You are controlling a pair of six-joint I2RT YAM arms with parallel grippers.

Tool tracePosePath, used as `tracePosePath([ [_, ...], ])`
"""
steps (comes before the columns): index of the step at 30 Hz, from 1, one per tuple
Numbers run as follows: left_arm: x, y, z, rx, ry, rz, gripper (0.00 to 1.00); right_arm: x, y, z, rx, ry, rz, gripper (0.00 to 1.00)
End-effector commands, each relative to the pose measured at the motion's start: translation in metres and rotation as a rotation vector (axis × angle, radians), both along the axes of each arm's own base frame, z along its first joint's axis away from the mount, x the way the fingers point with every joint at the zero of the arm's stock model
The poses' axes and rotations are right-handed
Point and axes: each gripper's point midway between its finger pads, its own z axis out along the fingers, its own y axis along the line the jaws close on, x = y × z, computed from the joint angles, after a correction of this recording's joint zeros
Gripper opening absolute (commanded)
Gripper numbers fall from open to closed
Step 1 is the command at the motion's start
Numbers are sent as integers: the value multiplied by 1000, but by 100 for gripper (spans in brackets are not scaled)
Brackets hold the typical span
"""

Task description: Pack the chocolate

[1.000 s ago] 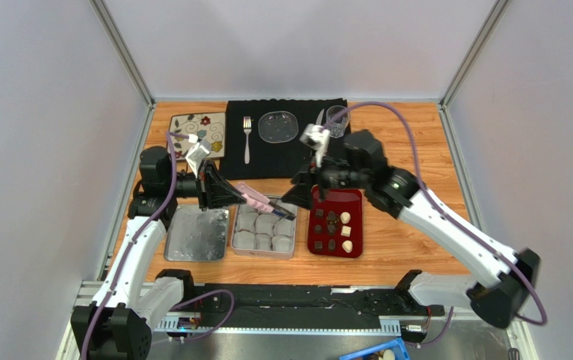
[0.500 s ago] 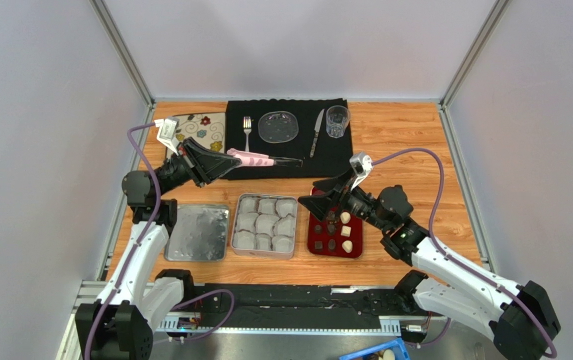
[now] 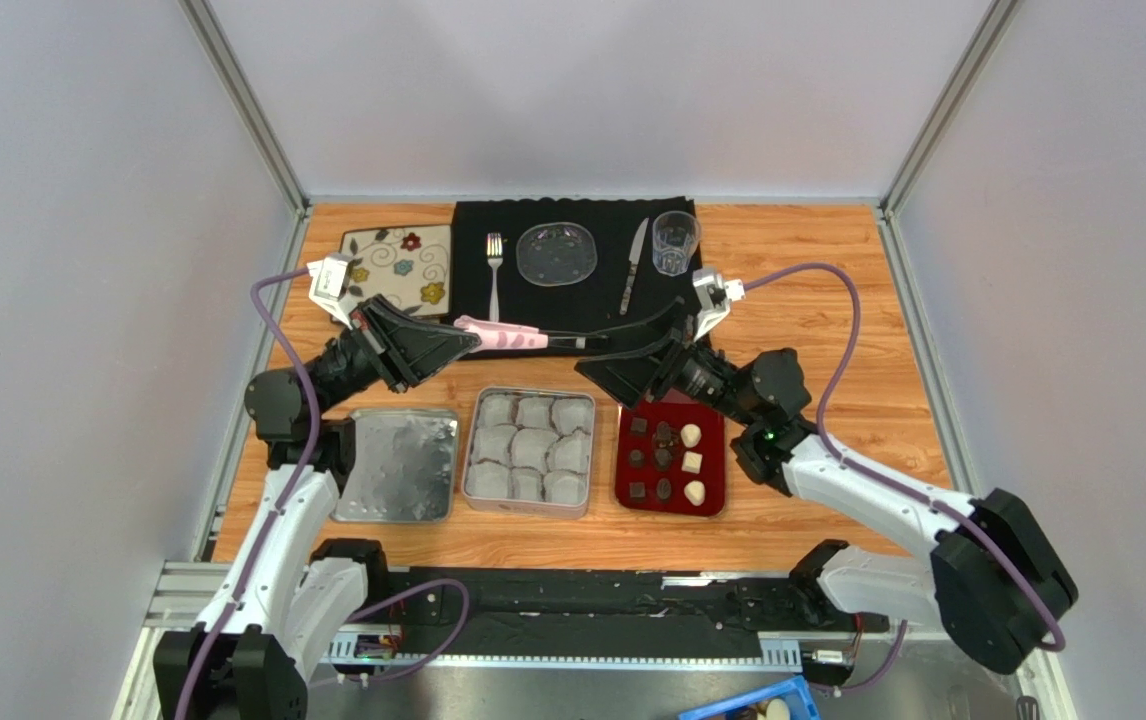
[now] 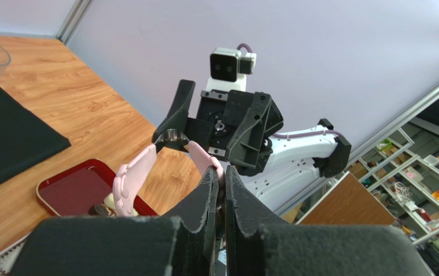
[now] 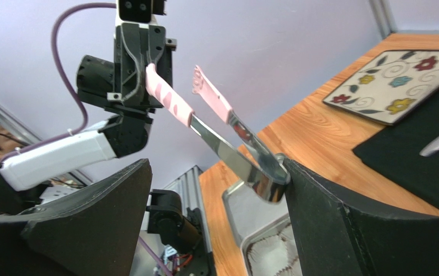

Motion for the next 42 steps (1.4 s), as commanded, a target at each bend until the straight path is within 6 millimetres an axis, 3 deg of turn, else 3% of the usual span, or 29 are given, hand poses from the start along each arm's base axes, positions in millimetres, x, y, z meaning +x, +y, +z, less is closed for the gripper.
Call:
tracePosePath([
  [1, -8, 2, 12, -28, -57, 10, 0, -6, 9, 43, 131, -48, 97, 87],
  [9, -11, 2, 10, -28, -62, 7, 0, 0, 20, 43, 218, -17, 170, 86],
  [18, -13, 2, 2, -26, -50, 9, 0, 2, 28, 46, 218, -20, 208, 75],
  [29, -12, 3, -2, -23, -54, 17, 0, -5, 47, 28, 118, 32, 279, 62],
  [38, -13, 2, -2, -17, -63, 13, 0, -5, 50, 20, 76, 55, 286, 59],
  [42, -13, 2, -4, -16, -60, 12, 0, -4, 50, 19, 78, 60, 280, 53],
])
